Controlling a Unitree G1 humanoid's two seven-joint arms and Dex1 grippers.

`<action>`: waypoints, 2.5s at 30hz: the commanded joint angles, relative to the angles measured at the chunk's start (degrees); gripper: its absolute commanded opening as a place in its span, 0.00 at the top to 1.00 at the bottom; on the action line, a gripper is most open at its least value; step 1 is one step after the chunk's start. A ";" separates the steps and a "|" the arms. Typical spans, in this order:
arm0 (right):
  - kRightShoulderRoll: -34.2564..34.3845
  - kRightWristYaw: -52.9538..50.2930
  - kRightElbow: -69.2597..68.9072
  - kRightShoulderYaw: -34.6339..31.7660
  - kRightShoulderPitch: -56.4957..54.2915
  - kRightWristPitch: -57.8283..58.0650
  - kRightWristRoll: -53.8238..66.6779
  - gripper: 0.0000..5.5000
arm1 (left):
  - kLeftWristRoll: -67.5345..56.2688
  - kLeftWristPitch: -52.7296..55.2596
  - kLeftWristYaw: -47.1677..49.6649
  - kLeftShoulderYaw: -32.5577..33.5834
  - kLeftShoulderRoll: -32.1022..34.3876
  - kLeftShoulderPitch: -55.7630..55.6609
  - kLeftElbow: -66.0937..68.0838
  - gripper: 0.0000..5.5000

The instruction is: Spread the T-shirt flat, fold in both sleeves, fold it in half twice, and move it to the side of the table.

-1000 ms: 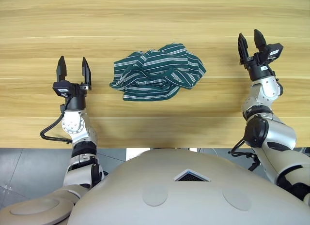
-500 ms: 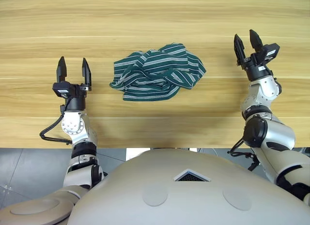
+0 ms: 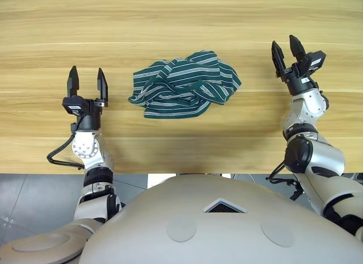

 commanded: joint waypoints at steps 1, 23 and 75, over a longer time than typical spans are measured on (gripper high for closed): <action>0.37 1.80 -0.39 0.07 -1.04 0.53 0.68 0.52 | 0.07 -0.05 -0.54 -0.31 0.61 0.34 -0.28 0.45; -6.42 40.61 -22.19 29.12 4.85 20.66 8.06 0.52 | -10.57 28.25 -34.04 -8.28 18.30 6.35 -25.29 0.45; -4.60 36.92 -11.33 27.00 -0.86 11.55 -7.30 1.00 | 2.96 29.13 -39.34 -16.78 22.72 2.65 -15.52 0.62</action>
